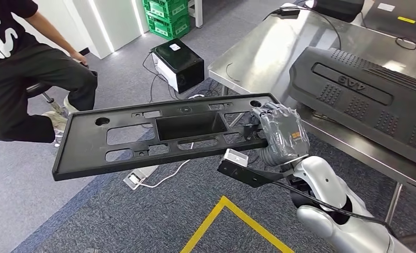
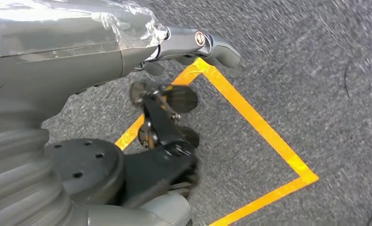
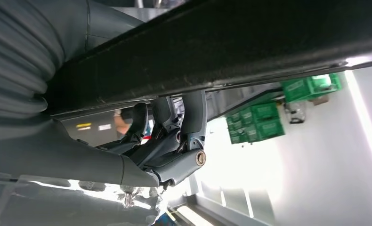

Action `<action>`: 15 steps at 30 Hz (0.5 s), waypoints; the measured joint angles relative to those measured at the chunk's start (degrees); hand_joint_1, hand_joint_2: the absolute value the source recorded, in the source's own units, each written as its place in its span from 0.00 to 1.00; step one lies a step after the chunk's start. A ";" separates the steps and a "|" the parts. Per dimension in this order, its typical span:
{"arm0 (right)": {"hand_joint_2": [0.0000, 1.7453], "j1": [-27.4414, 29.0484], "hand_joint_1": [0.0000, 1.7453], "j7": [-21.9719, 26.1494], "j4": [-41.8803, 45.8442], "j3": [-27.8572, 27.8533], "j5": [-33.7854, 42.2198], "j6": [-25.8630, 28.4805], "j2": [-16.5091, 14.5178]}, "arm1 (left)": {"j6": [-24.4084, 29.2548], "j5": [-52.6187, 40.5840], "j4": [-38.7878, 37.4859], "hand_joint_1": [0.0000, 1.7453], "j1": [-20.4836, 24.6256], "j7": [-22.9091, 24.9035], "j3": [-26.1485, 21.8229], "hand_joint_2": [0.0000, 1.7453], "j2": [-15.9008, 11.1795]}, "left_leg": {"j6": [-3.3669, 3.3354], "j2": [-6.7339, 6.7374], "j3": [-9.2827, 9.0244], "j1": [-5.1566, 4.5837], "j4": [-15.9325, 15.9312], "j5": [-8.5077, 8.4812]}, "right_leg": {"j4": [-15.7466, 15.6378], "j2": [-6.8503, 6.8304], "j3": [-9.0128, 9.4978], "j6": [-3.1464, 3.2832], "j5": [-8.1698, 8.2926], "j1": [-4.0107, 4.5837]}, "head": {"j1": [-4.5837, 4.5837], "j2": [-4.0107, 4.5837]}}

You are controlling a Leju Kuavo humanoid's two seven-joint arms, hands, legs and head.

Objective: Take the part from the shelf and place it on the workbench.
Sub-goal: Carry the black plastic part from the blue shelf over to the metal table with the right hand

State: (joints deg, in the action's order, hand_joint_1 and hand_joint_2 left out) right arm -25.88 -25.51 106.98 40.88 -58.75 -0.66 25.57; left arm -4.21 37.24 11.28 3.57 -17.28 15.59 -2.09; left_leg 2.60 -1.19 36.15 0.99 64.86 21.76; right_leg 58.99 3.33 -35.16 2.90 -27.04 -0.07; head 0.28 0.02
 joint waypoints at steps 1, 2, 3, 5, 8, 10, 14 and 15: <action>1.00 -0.01 1.00 0.06 -0.04 -0.01 -0.04 0.03 -0.03 | 0.01 0.03 0.00 0.00 0.01 -0.01 0.09 1.00 -0.01 | -0.16 -0.75 -1.21 0.06 -3.11 -1.15 | 0.16 0.49 -0.12 -0.21 -0.07 0.01 | 0.12 0.00; 1.00 -0.02 1.00 0.12 -0.10 -0.01 -0.08 0.06 -0.07 | 0.01 0.07 0.00 0.00 0.00 -0.02 0.17 1.00 -0.01 | -0.30 -1.30 -1.83 0.02 -4.85 -1.55 | 0.23 0.89 -0.25 -0.47 -0.08 -0.02 | 0.11 0.00; 1.00 -0.02 1.00 0.17 -0.17 -0.01 -0.09 0.07 -0.09 | 0.01 0.10 0.00 0.00 0.01 -0.02 0.23 1.00 -0.01 | -0.47 -1.41 -1.98 -0.05 -5.47 -1.48 | 0.21 1.29 -0.37 -0.80 -0.04 -0.07 | 0.07 0.00; 1.00 0.01 1.00 0.21 -0.28 -0.04 -0.09 0.11 -0.12 | 0.02 0.16 0.00 0.00 0.14 -0.03 0.35 1.00 0.01 | -1.02 -0.59 -2.18 -0.06 -5.98 -1.76 | 0.21 1.57 -0.47 -1.44 -0.04 -0.26 | -0.07 0.00; 1.00 0.01 1.00 0.22 -0.44 -0.15 -0.09 0.39 -0.13 | 0.03 0.27 0.00 0.00 0.22 -0.05 0.46 1.00 0.02 | -1.89 0.66 -2.63 0.16 -7.03 -2.32 | 5.43 -1.22 -2.78 -2.27 -3.32 -0.28 | -0.91 0.00; 1.00 0.16 1.00 0.20 -0.56 -0.16 -0.08 0.64 -0.14 | 0.03 0.32 0.00 0.00 0.08 -0.05 0.50 1.00 0.02 | -2.04 1.44 -2.67 0.09 -7.11 -2.33 | 12.59 -2.57 -6.21 -2.78 -6.54 -0.49 | -1.55 0.00; 1.00 0.44 1.00 0.15 -0.85 -0.19 -0.07 0.75 -0.15 | 0.03 0.37 0.00 0.00 0.07 -0.05 0.64 1.00 0.02 | -1.70 3.05 -2.81 0.21 -6.67 -1.82 | 9.62 -3.50 -4.76 -3.20 -3.12 -0.91 | -2.50 0.00; 1.00 0.44 1.00 0.15 -0.87 -0.22 -0.07 0.76 -0.15 | 0.03 0.41 0.00 0.00 0.10 -0.04 0.67 1.00 0.02 | -1.46 3.38 -2.88 0.17 -6.51 -1.59 | 5.67 -4.29 -2.78 -3.06 -1.65 -0.78 | -2.80 0.00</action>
State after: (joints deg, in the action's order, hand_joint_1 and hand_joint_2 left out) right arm -25.44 -25.35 106.11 40.66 -58.82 0.10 25.42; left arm -4.17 37.65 11.28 3.67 -17.32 16.26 -2.08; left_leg 1.15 2.20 33.27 1.16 58.35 20.16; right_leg 64.65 -0.97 -37.95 -0.16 -28.69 -0.85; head -2.51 0.02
